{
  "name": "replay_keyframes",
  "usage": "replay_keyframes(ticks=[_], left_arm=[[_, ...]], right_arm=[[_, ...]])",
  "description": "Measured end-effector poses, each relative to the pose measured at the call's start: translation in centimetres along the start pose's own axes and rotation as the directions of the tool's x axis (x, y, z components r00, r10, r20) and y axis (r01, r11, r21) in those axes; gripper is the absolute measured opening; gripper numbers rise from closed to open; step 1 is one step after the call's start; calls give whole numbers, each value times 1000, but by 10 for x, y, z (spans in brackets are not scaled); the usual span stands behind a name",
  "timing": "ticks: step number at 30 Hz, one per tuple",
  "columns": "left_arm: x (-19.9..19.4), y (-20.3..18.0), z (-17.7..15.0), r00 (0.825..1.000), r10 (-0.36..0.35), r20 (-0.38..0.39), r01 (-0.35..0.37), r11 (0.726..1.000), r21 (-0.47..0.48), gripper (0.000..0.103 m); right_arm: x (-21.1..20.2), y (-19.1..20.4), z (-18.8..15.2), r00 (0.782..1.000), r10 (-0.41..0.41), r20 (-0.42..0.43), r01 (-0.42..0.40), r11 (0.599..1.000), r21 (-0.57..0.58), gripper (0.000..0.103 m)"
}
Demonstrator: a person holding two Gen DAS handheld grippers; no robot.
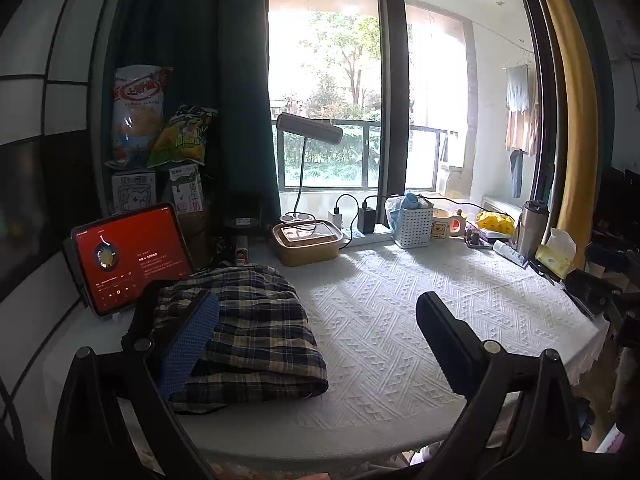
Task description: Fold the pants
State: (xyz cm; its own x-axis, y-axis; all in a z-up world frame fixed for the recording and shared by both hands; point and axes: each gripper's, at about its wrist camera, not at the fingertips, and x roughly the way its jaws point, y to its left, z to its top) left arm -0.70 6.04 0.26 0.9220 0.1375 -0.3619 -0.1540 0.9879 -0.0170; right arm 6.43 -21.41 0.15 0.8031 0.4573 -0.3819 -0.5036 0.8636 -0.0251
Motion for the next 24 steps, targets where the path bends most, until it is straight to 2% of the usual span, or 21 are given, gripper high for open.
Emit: replay_keyframes(ticks=[24], left_arm=[[-1, -3, 1, 1000, -5, -1, 5, 1000, 7, 98]], right_arm=[[-2, -1, -1, 1000, -5, 3, 5, 1000, 8, 94]])
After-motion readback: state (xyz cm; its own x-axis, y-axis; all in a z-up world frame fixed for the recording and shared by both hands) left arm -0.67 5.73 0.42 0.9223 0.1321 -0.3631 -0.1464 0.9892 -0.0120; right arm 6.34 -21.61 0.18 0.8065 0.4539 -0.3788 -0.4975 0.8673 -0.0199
